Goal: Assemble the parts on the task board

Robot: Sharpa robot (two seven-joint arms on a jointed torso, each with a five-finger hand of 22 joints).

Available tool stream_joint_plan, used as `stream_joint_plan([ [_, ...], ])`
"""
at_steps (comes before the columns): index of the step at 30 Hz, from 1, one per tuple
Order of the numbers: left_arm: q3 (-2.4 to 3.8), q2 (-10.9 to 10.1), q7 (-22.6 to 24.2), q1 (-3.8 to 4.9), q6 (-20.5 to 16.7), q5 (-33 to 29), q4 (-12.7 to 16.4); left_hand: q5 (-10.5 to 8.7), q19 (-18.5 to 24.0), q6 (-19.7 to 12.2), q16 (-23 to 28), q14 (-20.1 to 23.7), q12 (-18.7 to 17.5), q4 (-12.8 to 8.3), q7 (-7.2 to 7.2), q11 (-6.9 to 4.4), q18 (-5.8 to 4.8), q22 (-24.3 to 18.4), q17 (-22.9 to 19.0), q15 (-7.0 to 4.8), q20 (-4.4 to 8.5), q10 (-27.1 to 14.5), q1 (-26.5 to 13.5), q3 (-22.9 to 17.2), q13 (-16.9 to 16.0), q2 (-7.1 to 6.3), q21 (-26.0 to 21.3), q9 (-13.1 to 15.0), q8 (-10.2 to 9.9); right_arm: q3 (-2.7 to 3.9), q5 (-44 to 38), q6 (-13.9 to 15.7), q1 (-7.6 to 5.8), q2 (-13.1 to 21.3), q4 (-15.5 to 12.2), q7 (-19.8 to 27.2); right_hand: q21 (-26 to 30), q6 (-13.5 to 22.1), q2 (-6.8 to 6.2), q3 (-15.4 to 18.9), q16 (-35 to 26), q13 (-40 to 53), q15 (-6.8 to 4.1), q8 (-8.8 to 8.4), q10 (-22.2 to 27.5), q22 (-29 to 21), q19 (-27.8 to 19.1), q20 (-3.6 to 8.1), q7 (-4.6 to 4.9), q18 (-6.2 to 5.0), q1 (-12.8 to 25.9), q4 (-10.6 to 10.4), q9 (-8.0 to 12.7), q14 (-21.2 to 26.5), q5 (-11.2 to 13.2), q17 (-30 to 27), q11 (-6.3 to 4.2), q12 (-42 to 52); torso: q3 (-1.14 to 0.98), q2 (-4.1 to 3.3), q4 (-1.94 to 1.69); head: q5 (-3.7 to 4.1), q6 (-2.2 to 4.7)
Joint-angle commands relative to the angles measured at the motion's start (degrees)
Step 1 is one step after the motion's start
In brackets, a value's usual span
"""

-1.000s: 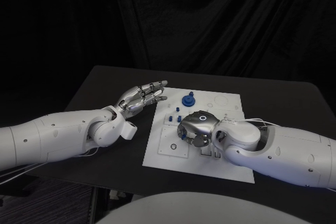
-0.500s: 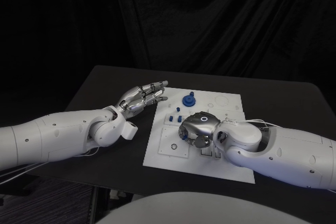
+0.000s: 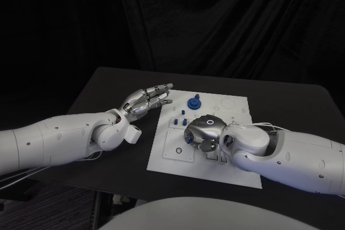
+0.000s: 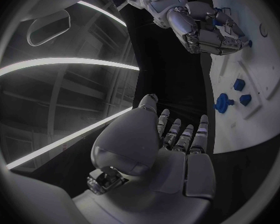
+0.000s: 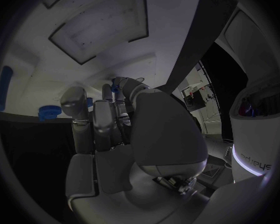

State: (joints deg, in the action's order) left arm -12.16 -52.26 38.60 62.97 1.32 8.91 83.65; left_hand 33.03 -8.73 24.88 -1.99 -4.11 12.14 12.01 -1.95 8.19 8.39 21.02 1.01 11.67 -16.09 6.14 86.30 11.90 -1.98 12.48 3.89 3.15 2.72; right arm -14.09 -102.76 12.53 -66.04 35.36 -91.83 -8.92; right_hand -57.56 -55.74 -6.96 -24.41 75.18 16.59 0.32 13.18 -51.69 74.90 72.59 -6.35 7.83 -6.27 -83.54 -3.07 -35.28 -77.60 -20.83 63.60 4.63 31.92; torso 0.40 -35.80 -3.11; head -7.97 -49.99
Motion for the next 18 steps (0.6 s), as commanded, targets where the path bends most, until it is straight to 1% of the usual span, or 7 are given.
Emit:
stream_joint_plan([
  [1,0.06,0.13,0.43,-0.10,0.78,-0.31,0.05,-0.03,0.41,-0.13,0.36,0.47,-0.29,0.00,-0.11,0.05,0.11,-0.09,-0.06,-0.04,-0.04,-0.45,0.12,-0.19,0.00,0.53,-0.35,-0.08,0.00,-0.03,-0.48,-0.66,0.15,-0.07,0.09,-0.26,0.34,0.99,-0.01,-0.03,-0.24,-0.12,0.28,-0.72,0.19,5.93,-0.55,-0.16,0.22,-0.60,-0.41,0.32,0.11,0.19,-0.11,-0.08,0.21,-0.32,0.01,0.00,-0.01,-0.05,-0.01],
  [2,0.06,0.13,0.43,-0.10,0.79,-0.31,0.04,-0.03,0.41,-0.13,0.36,0.47,-0.29,0.00,-0.11,0.05,0.11,-0.09,-0.06,-0.04,-0.04,-0.45,0.12,-0.19,0.00,0.53,-0.35,-0.08,0.00,-0.03,-0.48,-0.62,0.15,-0.11,0.11,-0.21,0.45,1.60,-0.05,-0.06,-0.27,-0.17,0.35,-1.12,0.33,5.91,-0.62,-0.21,0.27,-0.61,-0.32,0.27,0.25,0.24,0.09,-0.13,0.27,-0.43,0.01,0.00,0.00,-0.08,-0.01],
  [4,0.06,0.14,0.41,-0.11,0.81,-0.31,0.03,-0.03,0.41,-0.13,0.36,0.47,-0.29,0.00,-0.11,0.05,0.11,-0.09,-0.06,-0.04,-0.04,-0.45,0.12,-0.19,0.00,0.53,-0.35,-0.08,0.00,-0.03,-0.48,-0.51,0.15,-0.19,0.16,-0.06,0.90,5.40,-0.36,-0.41,-0.45,-0.32,0.56,-3.79,1.15,5.81,-0.86,-0.45,-0.05,-0.67,0.10,-0.01,1.55,0.49,1.28,-0.45,0.49,-0.88,0.01,-0.01,-0.02,-0.08,-0.01],
  [6,0.06,0.15,0.40,-0.12,0.82,-0.31,0.01,-0.10,0.45,-0.17,0.37,0.52,-0.36,0.00,-0.08,0.10,0.16,-0.18,-0.06,-0.03,-0.08,-0.53,0.10,-0.23,0.01,0.57,-0.38,-0.09,-0.01,-0.03,-0.48,-0.40,0.15,-0.27,0.19,0.10,1.54,8.79,-0.86,-0.47,-0.65,-0.50,1.18,-6.09,2.63,5.63,-1.18,-0.79,-1.04,-0.69,0.80,-0.54,2.89,0.74,3.20,-0.80,1.17,-1.48,0.01,0.00,-0.02,-0.06,-0.01],
  [9,0.06,0.18,0.35,-0.13,0.84,-0.31,0.00,-0.10,0.45,-0.17,0.37,0.52,-0.36,0.00,-0.08,0.10,0.16,-0.18,-0.06,-0.03,-0.08,-0.53,0.10,-0.23,0.01,0.57,-0.38,-0.09,-0.01,-0.03,-0.48,-0.35,0.15,-0.37,0.22,0.27,2.28,9.59,-1.38,-0.23,-0.82,-0.45,1.60,-7.15,4.13,5.43,-1.47,-1.33,-1.60,-0.78,1.61,-1.27,4.05,1.06,5.58,-1.20,1.68,-1.67,0.01,0.02,-0.03,-0.07,-0.01],
  [11,0.06,0.23,0.28,-0.13,0.82,-0.31,-0.02,-0.21,0.46,0.52,0.37,0.53,-0.36,-0.02,0.07,0.16,0.20,-0.21,-0.06,-0.02,-0.12,-0.57,0.12,-0.30,0.01,0.63,-0.39,0.01,0.13,-0.03,-0.48,-0.36,0.15,-0.43,0.24,0.38,2.81,10.08,-1.66,-0.01,-0.96,-0.38,1.79,-7.67,5.09,5.29,-1.67,-1.55,-2.04,-0.86,1.90,-1.58,4.64,1.29,6.45,-1.48,1.91,-1.74,0.02,-0.01,-0.02,-0.09,-0.01],
  [18,0.06,0.31,0.16,-0.16,0.85,-0.31,-0.11,-0.25,0.49,0.79,0.37,0.53,-0.39,-0.03,0.13,0.18,0.22,-0.29,-0.06,-0.02,-0.13,-0.60,0.13,-0.32,0.01,0.65,-0.41,0.06,0.18,-0.03,-0.48,-0.61,0.15,-0.51,0.41,0.49,3.95,10.89,-1.94,0.27,-1.32,-0.13,2.00,-8.49,6.71,5.02,-2.13,-1.85,-2.47,-1.05,1.98,-1.91,5.67,1.85,6.89,-2.16,2.20,-1.55,0.02,0.00,-0.01,-0.08,-0.01],
])
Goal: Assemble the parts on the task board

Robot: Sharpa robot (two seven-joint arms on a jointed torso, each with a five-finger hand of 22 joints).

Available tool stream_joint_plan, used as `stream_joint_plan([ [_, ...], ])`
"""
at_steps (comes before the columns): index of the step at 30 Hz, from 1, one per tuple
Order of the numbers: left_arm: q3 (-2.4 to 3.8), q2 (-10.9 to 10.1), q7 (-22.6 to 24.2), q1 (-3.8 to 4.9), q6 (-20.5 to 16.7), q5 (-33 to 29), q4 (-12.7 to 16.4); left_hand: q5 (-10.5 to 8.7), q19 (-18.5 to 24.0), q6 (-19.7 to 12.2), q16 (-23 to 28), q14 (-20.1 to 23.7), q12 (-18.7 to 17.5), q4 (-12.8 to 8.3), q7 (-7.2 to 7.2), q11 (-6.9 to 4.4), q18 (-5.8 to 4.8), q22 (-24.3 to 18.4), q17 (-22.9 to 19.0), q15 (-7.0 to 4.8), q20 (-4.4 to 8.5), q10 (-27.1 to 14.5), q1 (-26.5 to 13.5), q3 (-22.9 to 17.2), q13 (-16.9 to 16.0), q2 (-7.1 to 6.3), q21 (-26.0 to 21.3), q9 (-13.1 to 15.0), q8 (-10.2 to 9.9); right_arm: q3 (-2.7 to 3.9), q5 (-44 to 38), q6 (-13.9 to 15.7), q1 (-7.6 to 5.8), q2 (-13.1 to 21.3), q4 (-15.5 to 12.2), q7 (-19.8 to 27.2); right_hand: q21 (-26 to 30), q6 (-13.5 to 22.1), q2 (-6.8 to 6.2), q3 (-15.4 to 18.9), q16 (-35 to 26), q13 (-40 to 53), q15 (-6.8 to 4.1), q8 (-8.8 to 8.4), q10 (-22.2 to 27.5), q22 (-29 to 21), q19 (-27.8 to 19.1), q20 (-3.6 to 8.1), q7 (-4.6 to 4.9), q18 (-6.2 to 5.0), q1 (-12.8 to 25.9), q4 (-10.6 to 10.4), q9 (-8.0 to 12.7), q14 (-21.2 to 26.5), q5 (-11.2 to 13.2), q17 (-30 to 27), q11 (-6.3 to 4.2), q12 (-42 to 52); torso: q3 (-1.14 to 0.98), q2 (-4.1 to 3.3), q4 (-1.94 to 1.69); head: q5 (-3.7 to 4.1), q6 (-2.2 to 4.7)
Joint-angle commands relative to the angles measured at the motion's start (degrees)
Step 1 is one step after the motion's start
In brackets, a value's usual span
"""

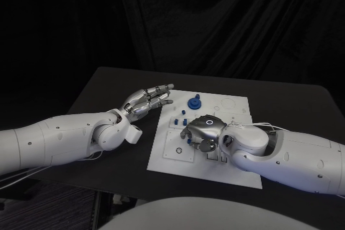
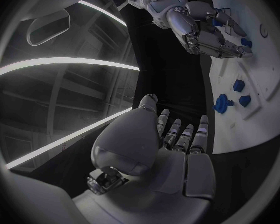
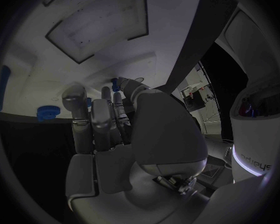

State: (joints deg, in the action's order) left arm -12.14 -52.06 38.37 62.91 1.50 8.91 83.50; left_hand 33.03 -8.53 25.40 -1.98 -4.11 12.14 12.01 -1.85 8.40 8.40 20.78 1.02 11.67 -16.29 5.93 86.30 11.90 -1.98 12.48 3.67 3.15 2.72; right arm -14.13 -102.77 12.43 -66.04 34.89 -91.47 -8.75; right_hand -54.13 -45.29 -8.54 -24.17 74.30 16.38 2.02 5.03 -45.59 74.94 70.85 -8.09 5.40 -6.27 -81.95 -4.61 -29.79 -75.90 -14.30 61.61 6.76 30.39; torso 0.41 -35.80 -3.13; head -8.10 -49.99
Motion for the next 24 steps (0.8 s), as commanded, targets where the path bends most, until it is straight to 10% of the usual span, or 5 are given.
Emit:
stream_joint_plan([
  [1,0.04,0.12,0.38,-0.10,0.69,-0.31,0.02,-0.25,0.29,0.27,0.36,0.53,-0.39,-0.04,0.03,-0.03,0.21,-0.05,-0.07,-0.02,0.08,-0.39,0.13,-0.32,0.01,0.65,-0.19,0.05,0.18,0.01,-0.46,-0.56,0.14,-0.04,0.08,0.31,0.75,0.45,-0.38,0.09,-0.51,0.13,0.34,-0.40,0.94,4.93,-0.50,-0.15,-0.11,-1.08,0.41,-0.43,0.32,0.27,0.45,-0.30,0.12,-0.01,0.00,0.00,0.00,0.07,-0.01],
  [16,0.04,0.06,0.47,-0.26,0.72,-0.31,-0.01,-0.27,0.31,0.12,0.38,0.58,-0.44,-0.08,0.07,-0.02,0.24,-0.11,-0.08,-0.02,0.06,-0.44,0.15,-0.36,0.02,0.65,-0.21,0.04,0.18,0.04,-0.46,2.01,-0.02,1.44,-0.76,0.48,2.36,-0.69,-0.62,0.61,-0.87,0.55,0.37,-0.15,2.64,4.58,-1.24,-0.27,-0.01,-1.35,0.56,-0.78,0.97,0.99,0.75,-1.00,0.31,0.48,-0.02,-0.01,0.01,0.16,-0.01],
  [24,0.04,-0.64,0.73,-0.30,0.16,-0.30,0.33,-0.32,0.55,0.01,0.46,0.76,-0.34,-0.03,0.02,0.02,0.30,-0.57,-0.11,-0.18,0.12,-0.42,0.04,-0.30,0.00,0.55,-0.32,0.03,0.15,0.10,6.54,5.96,-4.58,7.24,-4.33,0.42,3.66,1.47,-0.92,2.73,-0.79,1.71,0.68,-1.43,5.05,4.38,-1.31,-0.47,1.41,-1.37,1.88,-2.94,3.40,1.25,1.81,-1.23,0.44,2.65,-0.01,0.00,0.00,0.14,-0.01],
])
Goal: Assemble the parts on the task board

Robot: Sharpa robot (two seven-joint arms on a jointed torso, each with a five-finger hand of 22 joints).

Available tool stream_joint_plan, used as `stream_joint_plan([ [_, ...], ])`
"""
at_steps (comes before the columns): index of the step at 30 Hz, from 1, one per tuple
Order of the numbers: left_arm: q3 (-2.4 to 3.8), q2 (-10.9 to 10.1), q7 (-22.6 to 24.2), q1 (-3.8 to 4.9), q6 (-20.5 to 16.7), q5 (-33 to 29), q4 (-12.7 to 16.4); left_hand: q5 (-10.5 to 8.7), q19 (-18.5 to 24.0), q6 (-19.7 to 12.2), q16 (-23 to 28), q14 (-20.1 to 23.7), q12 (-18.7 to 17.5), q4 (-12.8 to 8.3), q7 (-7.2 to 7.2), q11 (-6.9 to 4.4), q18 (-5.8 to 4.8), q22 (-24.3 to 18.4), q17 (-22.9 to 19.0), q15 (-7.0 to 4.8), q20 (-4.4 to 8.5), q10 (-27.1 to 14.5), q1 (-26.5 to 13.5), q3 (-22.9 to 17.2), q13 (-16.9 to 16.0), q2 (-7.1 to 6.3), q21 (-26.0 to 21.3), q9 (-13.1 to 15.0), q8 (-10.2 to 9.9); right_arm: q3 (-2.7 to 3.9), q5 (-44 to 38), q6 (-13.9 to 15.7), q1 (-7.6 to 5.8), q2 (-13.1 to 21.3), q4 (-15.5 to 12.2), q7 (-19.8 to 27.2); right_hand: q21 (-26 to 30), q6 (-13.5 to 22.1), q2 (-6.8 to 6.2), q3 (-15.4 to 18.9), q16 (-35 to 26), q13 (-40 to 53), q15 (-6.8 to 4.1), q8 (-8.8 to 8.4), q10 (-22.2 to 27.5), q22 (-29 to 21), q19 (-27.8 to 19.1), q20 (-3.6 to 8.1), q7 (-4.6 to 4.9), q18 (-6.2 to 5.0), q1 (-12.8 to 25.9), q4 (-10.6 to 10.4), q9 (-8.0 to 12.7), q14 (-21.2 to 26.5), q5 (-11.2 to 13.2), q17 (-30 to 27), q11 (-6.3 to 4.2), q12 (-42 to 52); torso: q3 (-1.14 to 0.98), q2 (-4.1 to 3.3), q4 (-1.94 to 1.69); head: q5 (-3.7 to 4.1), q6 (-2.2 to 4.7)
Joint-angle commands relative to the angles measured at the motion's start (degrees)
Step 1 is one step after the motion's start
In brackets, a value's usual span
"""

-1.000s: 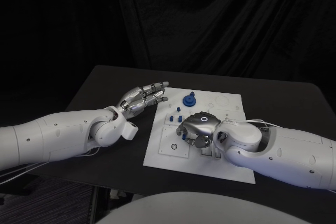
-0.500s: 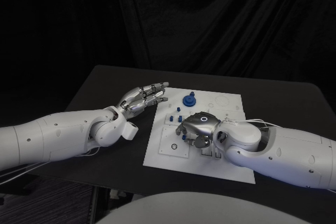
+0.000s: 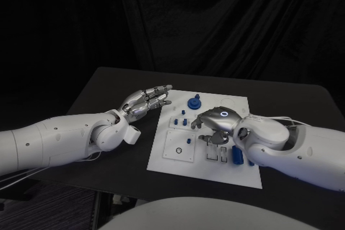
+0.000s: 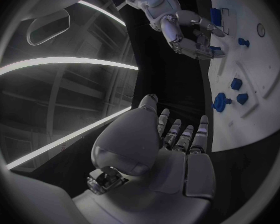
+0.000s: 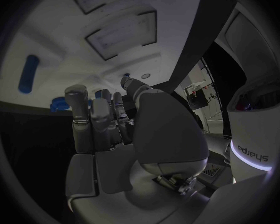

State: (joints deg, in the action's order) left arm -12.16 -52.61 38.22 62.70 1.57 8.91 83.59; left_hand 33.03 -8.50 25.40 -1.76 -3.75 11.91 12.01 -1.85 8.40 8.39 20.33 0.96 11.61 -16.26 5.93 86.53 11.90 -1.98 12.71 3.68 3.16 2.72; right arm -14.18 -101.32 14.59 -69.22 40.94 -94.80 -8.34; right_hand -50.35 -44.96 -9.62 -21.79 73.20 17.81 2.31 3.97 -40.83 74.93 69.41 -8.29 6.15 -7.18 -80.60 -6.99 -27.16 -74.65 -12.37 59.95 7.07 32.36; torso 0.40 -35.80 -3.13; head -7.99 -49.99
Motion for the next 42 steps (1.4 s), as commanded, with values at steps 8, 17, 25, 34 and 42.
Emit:
stream_joint_plan([
  [8,0.06,-0.37,0.84,-0.10,-0.39,-0.30,0.38,-0.33,0.56,-0.14,0.23,0.41,-0.07,0.00,-0.06,0.04,0.34,-0.13,-0.05,-0.21,0.13,-0.40,-0.25,-0.27,-0.01,0.29,-0.35,0.00,0.12,0.09,5.95,-1.09,-6.37,7.33,-2.56,-5.10,-0.49,1.53,0.56,1.99,1.20,-2.47,0.69,-0.33,6.59,4.85,1.32,-0.70,-0.45,-0.34,-0.70,-1.37,4.68,-0.61,-0.43,1.04,1.29,-2.63,0.00,0.01,0.02,0.98,-0.01],
  [17,0.06,-0.13,0.84,-0.13,-0.25,-0.30,0.13,-0.30,0.50,-0.27,0.22,0.39,-0.04,0.01,-0.10,0.05,0.36,0.01,-0.04,-0.21,0.12,-0.39,-0.27,-0.26,-0.02,0.27,-0.33,-0.01,0.10,0.03,2.29,-3.75,-6.39,10.82,-0.50,-7.30,-1.31,2.88,0.34,6.41,1.84,-6.36,0.00,0.15,9.55,5.37,2.56,-0.05,-2.77,-0.05,-2.02,-5.70,8.64,-1.28,1.92,1.64,1.32,-4.61,0.00,0.00,0.00,1.66,-0.01],
  [25,0.06,-0.06,0.79,-0.29,-0.06,-0.30,-0.22,-0.14,0.48,-0.38,0.21,0.39,-0.08,-0.01,-0.22,0.05,0.40,0.03,-0.04,-0.20,0.09,-0.41,-0.25,-0.31,-0.01,0.32,-0.32,-0.03,0.07,0.02,7.06,-2.32,-5.40,11.50,0.74,-7.14,-1.50,1.36,0.58,7.54,2.17,-7.96,0.56,0.44,3.84,5.56,3.47,-0.38,-2.10,0.13,-2.30,-8.80,10.83,-1.90,4.27,1.91,0.91,-2.64,-0.03,-0.03,0.00,1.56,-0.01],
  [34,0.06,0.04,0.77,-0.49,0.08,-0.30,-0.42,-0.05,0.46,-0.49,0.20,0.38,-0.08,-0.03,-0.26,0.05,0.42,0.04,-0.03,-0.18,0.07,-0.42,-0.22,-0.37,-0.01,0.37,-0.31,-0.04,0.05,0.02,10.05,-3.18,-4.32,11.17,1.56,-6.18,-2.01,0.74,1.08,7.24,2.56,-8.94,0.96,0.57,0.46,5.75,4.18,-0.81,-0.47,0.19,-3.71,-8.00,11.99,-2.40,4.10,2.26,0.80,-2.25,-0.02,-0.01,-0.01,1.86,-0.01],
  [42,0.06,0.20,0.70,-0.87,0.25,-0.30,-0.57,0.02,0.45,-0.53,0.19,0.37,-0.09,-0.07,-0.28,0.05,0.44,0.04,-0.03,-0.17,0.04,-0.43,-0.17,-0.42,-0.01,0.41,-0.31,-0.05,0.04,0.02,10.49,-3.02,-3.14,10.39,2.22,-4.49,-2.86,0.12,1.53,6.27,2.80,-10.22,0.70,0.73,-2.46,6.01,4.85,-0.65,0.69,0.30,-5.16,-6.48,13.04,-2.76,2.18,2.52,0.48,-2.97,-0.02,-0.01,-0.01,1.98,-0.01],
])
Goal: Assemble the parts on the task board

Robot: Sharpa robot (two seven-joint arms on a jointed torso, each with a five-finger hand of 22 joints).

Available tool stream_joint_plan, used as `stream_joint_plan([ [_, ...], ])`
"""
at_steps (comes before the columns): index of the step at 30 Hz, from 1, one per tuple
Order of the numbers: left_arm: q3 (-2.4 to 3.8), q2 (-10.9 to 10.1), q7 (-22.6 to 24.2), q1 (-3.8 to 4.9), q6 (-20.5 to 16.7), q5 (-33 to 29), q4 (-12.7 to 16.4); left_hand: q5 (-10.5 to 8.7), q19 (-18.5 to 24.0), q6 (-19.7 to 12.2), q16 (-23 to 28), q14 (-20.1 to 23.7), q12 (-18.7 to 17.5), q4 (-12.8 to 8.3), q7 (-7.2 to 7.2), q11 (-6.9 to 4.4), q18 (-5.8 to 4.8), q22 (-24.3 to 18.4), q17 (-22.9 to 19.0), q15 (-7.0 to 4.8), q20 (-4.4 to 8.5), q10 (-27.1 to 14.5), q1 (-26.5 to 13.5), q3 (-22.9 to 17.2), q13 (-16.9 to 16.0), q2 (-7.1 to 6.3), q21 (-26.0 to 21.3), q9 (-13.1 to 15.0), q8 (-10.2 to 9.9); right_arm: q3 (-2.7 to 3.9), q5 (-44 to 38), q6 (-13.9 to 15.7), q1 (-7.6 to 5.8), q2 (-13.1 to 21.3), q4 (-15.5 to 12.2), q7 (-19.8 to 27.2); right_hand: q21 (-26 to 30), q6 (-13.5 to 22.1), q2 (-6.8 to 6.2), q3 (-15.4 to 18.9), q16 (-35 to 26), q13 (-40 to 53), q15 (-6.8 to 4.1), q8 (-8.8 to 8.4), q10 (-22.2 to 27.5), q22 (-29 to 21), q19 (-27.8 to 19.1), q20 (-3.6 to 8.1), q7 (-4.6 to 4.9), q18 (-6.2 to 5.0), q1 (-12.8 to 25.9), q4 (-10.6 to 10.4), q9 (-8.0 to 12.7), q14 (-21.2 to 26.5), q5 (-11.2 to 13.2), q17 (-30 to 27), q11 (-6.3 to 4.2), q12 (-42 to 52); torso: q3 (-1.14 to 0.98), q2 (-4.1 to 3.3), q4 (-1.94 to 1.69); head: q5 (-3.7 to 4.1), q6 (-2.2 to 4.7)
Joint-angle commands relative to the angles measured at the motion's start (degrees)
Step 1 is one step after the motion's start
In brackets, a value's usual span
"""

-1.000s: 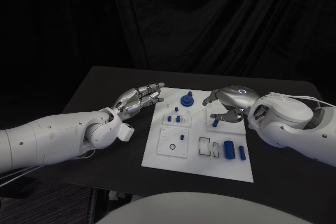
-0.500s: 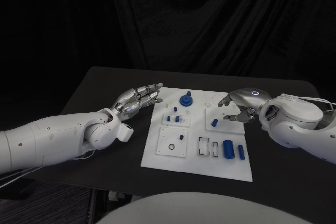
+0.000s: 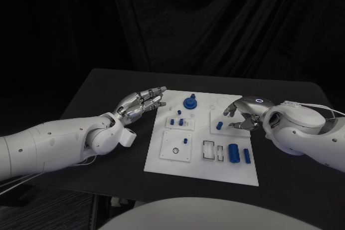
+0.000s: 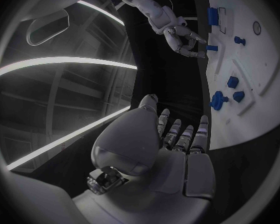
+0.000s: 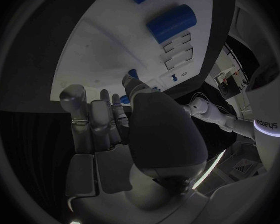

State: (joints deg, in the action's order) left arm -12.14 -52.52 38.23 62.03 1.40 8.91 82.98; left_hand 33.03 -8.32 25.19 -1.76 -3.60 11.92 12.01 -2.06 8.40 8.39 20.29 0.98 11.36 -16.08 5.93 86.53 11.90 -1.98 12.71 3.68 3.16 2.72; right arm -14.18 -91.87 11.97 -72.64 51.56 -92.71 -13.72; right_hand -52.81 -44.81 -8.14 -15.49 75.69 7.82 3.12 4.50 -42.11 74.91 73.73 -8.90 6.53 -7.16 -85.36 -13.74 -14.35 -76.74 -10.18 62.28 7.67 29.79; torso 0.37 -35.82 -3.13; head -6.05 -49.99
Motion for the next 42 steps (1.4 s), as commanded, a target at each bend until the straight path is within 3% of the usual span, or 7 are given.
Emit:
stream_joint_plan([
  [1,0.04,0.10,0.68,-0.25,0.43,-0.29,0.05,0.07,0.25,-0.35,0.19,0.21,-0.09,-0.10,-0.09,0.06,0.46,0.12,-0.05,0.10,-0.15,-0.44,-0.14,-0.46,-0.01,0.43,-0.30,-0.05,0.03,0.02,1.06,-0.45,0.36,-0.34,0.18,1.03,-0.42,0.03,0.08,-0.07,0.34,-0.37,-0.17,0.15,-1.89,6.04,0.59,0.01,0.33,0.29,-0.29,0.26,0.41,-0.73,0.15,0.20,-0.21,-0.43,0.01,0.00,-0.01,0.06,-0.01],
  [22,0.05,-0.29,0.60,-0.85,0.40,-0.29,0.36,0.15,0.29,-0.39,0.19,0.22,-0.07,-0.20,-0.11,0.06,0.48,-0.05,-0.05,0.15,-0.20,-0.45,-0.05,-0.54,-0.01,0.46,-0.32,-0.05,0.03,0.03,1.12,0.58,2.42,-3.09,1.22,2.98,-1.04,-0.33,0.30,-0.51,0.60,-1.06,-0.37,0.32,-4.53,6.20,1.09,0.24,1.02,0.41,-0.09,0.25,1.05,-1.17,0.48,0.57,-0.48,-0.85,0.00,0.00,-0.01,-0.11,-0.01],
  [30,0.05,-0.25,0.54,-0.87,0.48,-0.29,0.29,0.16,0.30,-0.40,0.18,0.21,-0.09,-0.20,-0.11,0.06,0.48,-0.09,-0.04,0.15,-0.21,-0.46,-0.05,-0.55,-0.01,0.46,-0.33,-0.06,0.02,0.03,1.12,0.55,2.54,-3.96,1.53,3.08,-1.26,-4.22,0.77,-1.77,0.74,-1.72,-0.70,2.39,-6.78,6.26,1.33,0.51,1.32,0.45,-0.30,0.54,0.46,-1.44,-0.36,0.77,-0.83,-1.43,-0.01,0.01,-0.02,0.00,-0.01],
  [35,0.05,-0.19,0.41,-0.91,0.58,-0.29,0.34,0.18,0.30,-0.37,0.18,0.22,-0.09,-0.23,-0.12,0.05,0.48,-0.09,-0.05,0.16,-0.24,-0.46,-0.02,-0.58,-0.01,0.47,-0.33,-0.05,0.03,0.04,1.12,0.82,2.56,-4.22,1.87,3.04,-1.73,-9.47,1.89,-3.43,0.84,-1.32,-1.69,5.46,-10.29,6.38,1.60,1.31,1.32,0.46,-1.54,1.79,-1.53,-1.69,-1.20,0.96,-2.07,-0.52,-0.01,0.00,0.01,-0.20,-0.01],
  [42,0.05,-0.16,0.24,-0.97,0.71,-0.29,0.42,0.20,0.31,-0.30,0.19,0.23,-0.09,-0.25,-0.18,0.03,0.49,-0.11,-0.05,0.16,-0.25,-0.47,-0.01,-0.60,-0.01,0.48,-0.33,-0.04,0.04,0.04,1.12,1.78,2.57,-4.49,2.34,3.30,-2.43,-12.17,2.92,-4.27,0.91,-0.69,-2.66,8.32,-12.88,6.55,1.94,2.26,1.19,0.58,-3.09,4.03,-3.96,-2.01,-1.95,1.24,-3.14,0.29,-0.01,0.01,0.00,0.02,-0.01],
])
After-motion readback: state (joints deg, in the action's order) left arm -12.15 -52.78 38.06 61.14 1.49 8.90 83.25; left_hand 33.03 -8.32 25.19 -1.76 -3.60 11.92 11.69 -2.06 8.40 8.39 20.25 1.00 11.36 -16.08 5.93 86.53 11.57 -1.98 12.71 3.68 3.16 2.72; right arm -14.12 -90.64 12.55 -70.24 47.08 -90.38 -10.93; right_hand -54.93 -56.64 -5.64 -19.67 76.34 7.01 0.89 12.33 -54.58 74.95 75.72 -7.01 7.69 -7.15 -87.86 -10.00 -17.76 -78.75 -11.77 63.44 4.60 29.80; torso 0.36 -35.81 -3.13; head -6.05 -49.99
